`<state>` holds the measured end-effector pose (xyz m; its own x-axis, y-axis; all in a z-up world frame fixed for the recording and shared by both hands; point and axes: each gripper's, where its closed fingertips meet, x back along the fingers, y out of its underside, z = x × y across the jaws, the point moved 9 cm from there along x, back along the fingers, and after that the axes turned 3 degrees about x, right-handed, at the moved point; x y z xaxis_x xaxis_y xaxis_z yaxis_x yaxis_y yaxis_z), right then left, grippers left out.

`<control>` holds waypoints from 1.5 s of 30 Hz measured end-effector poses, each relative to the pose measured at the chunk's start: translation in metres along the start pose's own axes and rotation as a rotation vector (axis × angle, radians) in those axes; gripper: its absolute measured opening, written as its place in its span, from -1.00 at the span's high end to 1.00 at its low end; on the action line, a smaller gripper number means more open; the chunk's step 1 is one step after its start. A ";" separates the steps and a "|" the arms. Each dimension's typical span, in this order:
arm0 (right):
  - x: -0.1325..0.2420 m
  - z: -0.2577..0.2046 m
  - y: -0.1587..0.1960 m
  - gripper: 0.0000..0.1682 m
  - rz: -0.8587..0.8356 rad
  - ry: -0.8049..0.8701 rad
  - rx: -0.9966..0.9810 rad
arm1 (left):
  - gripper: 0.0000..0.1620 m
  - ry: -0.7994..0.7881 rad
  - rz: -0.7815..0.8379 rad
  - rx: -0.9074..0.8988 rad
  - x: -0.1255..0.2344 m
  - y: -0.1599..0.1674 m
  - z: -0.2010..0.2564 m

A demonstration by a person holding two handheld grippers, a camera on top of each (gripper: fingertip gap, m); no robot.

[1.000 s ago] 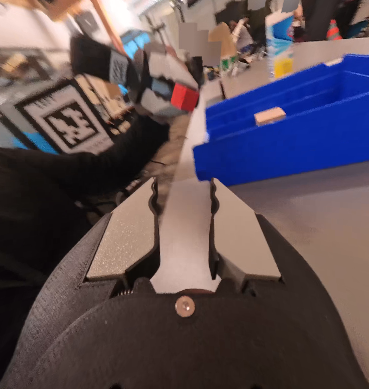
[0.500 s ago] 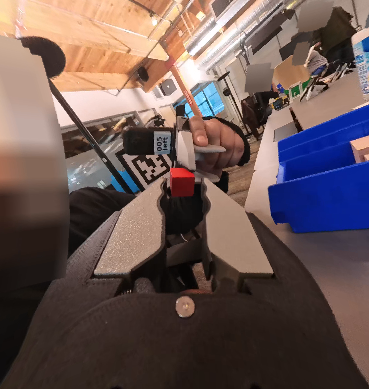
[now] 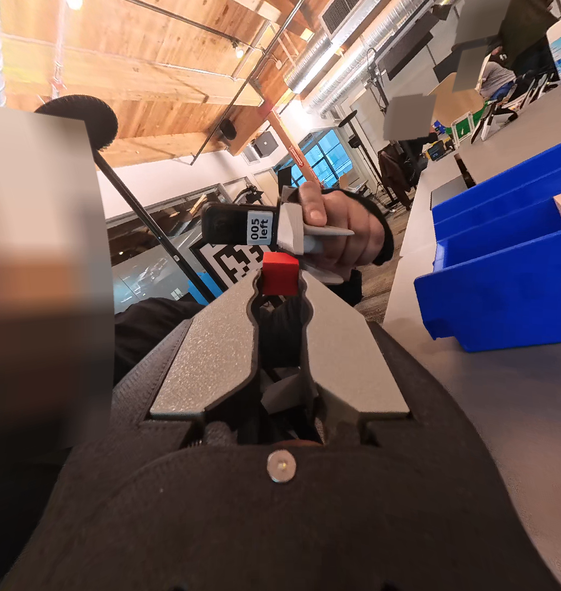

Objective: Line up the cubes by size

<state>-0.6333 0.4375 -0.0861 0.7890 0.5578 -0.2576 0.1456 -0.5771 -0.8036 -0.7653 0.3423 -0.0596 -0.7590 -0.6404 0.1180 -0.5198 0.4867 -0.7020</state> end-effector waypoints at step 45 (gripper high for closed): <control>0.260 -0.057 -0.080 0.47 -0.672 1.072 0.644 | 0.41 -0.015 -0.637 0.394 0.079 0.076 -0.062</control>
<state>-0.4056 0.5947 -0.0583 0.7856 -0.2704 0.5565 0.6044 0.1434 -0.7836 -0.8894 0.3659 -0.0600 -0.3511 -0.7364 0.5784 -0.6762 -0.2279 -0.7006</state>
